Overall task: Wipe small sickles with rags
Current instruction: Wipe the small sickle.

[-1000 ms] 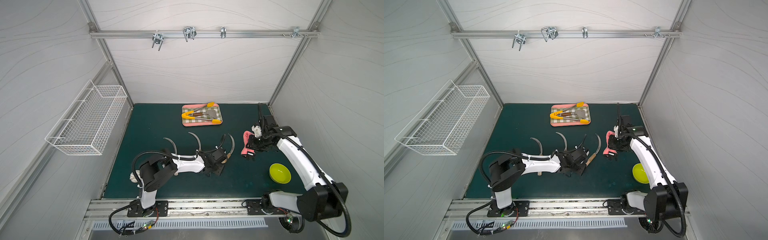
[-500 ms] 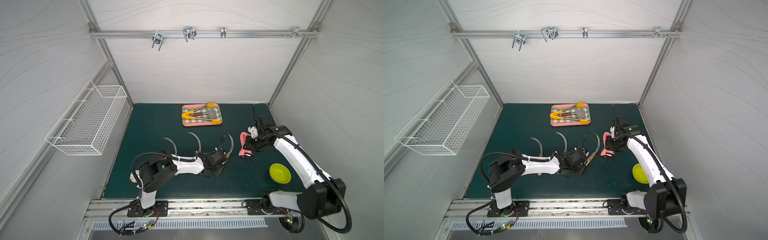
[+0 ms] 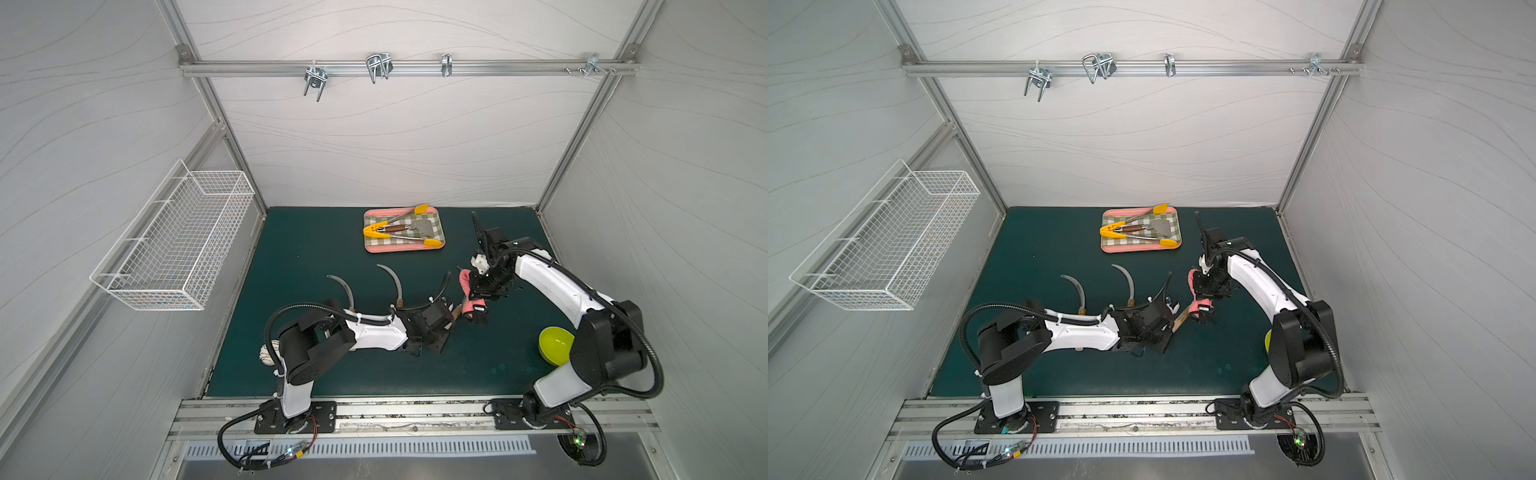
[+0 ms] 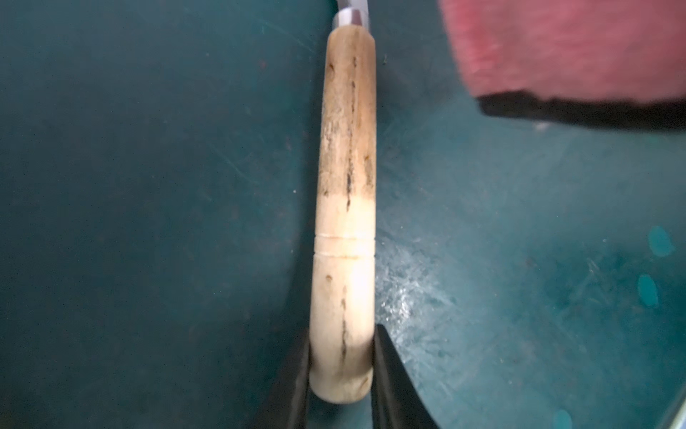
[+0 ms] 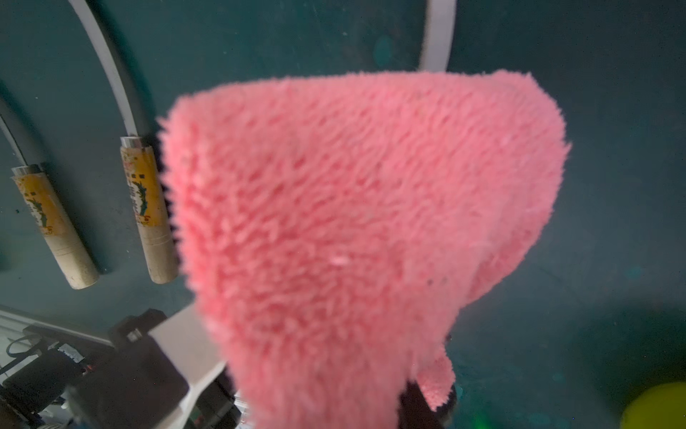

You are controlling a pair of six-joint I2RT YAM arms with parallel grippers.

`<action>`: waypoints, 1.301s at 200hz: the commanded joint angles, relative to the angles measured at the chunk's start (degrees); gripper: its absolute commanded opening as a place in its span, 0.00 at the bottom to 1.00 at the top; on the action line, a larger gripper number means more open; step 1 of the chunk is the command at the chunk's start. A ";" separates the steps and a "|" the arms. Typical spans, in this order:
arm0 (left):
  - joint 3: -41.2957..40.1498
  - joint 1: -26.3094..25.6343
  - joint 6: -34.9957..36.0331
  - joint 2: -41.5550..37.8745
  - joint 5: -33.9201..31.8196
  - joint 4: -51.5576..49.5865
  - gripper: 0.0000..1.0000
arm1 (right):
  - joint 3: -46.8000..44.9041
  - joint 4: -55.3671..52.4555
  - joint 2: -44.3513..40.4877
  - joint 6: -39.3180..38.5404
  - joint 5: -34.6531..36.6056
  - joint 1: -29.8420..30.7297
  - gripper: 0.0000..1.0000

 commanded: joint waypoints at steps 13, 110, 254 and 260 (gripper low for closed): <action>-0.14 -0.32 1.83 3.93 -2.49 3.03 0.00 | 2.30 0.05 3.76 -2.04 -3.04 0.89 0.24; -8.08 -0.31 -2.17 -0.09 -4.74 15.45 0.00 | 2.81 1.11 14.15 -3.87 -6.27 0.96 0.19; -13.98 -1.37 4.62 1.77 -7.15 31.76 0.00 | -11.48 7.60 11.03 2.73 -14.29 9.57 0.17; -14.02 -1.37 4.64 1.60 -7.35 31.83 0.00 | -12.24 8.27 10.90 3.17 -14.03 9.49 0.17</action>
